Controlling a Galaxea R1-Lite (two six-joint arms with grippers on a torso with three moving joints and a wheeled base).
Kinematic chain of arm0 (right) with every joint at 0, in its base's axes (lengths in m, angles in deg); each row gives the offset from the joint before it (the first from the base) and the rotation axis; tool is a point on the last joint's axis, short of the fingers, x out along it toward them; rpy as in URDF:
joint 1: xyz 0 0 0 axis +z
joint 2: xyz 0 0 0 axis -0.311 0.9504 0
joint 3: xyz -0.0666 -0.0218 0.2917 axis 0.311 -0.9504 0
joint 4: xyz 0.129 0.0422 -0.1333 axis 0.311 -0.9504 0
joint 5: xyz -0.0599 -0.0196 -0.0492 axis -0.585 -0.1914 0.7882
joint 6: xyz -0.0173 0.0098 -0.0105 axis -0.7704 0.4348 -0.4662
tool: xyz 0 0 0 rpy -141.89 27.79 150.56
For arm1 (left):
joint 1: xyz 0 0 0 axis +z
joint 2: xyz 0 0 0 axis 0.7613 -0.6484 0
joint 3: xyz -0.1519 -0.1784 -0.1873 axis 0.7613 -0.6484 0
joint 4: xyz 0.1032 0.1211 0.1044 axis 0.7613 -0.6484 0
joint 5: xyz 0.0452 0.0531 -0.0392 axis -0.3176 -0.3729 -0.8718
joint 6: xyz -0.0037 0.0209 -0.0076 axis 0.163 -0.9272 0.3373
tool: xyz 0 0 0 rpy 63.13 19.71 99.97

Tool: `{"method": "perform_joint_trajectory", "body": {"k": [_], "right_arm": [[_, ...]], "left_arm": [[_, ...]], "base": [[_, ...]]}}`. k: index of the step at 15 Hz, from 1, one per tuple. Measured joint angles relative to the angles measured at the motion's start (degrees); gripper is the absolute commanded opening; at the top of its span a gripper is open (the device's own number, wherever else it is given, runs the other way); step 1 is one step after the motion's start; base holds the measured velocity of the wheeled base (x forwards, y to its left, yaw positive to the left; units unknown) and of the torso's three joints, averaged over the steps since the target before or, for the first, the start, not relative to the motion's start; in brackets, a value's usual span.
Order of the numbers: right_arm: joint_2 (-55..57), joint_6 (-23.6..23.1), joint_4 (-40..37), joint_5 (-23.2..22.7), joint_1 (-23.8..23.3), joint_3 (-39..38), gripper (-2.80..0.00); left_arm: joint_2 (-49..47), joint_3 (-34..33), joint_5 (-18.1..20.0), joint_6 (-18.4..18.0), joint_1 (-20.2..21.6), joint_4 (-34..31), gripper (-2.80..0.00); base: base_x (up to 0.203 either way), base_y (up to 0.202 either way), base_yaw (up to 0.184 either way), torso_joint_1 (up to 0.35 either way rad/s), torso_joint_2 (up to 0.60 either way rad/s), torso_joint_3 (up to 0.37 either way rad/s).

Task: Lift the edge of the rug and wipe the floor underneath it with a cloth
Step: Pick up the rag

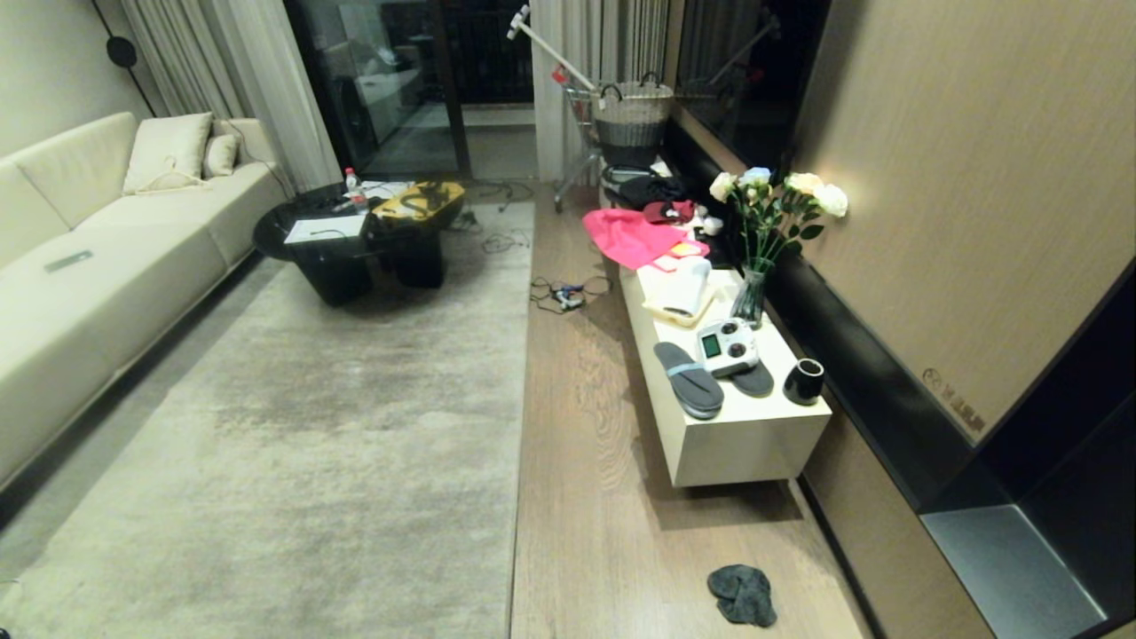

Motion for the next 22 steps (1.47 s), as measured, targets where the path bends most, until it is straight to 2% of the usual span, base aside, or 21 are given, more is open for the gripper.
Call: {"method": "perform_joint_trajectory", "body": {"k": [7, 11, 22], "right_arm": [[0.00, 0.53, 0.00, 0.24, 0.02, 0.00, -2.80], [0.00, 4.01, 0.27, 3.10, 0.02, 0.00, -2.80], [0.00, 4.08, 0.30, 3.14, 0.02, 0.00, -2.80]], "left_arm": [[0.00, 0.00, 0.00, 0.00, 0.00, 0.04, -2.80], [0.00, 0.00, -0.01, 0.00, 0.00, -0.01, -2.80], [0.00, 0.00, -0.01, 0.00, 0.00, -0.01, -2.80]], "base": [[0.000, 0.000, 0.000, -0.159, 0.44, 0.274], [0.000, 0.000, 0.000, -0.178, 0.54, 0.356], [0.000, 0.000, 0.000, -0.117, 0.50, 0.373]]}}
